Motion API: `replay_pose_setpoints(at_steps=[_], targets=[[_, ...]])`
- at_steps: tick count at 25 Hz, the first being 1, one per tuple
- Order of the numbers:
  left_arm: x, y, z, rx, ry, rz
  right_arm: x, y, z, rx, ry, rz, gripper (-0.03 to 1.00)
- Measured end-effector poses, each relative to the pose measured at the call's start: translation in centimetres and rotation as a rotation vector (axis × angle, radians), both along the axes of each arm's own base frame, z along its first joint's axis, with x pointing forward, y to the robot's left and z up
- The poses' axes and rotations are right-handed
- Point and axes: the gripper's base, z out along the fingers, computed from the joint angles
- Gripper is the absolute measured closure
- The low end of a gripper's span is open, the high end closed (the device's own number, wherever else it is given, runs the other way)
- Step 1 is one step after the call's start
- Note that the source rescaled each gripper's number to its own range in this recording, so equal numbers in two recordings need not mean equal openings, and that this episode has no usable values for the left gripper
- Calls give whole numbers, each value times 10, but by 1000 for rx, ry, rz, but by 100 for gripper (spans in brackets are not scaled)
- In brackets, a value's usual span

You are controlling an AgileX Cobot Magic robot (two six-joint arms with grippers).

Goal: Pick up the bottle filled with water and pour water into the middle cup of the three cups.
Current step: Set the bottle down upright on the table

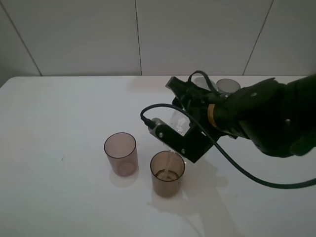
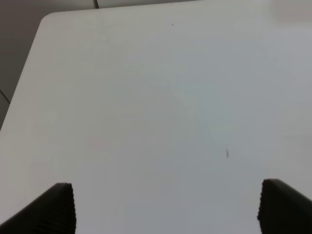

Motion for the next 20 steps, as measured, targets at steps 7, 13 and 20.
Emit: replay_pose_setpoints(at_steps=[7, 13, 20], targets=[[0, 0, 0, 0, 0, 0, -5, 5, 1, -11, -23, 12, 94], [0, 0, 0, 0, 0, 0, -5, 5, 4, -27, -56, -11, 94], [0, 0, 0, 0, 0, 0, -5, 4, 5, -34, -70, -21, 94]])
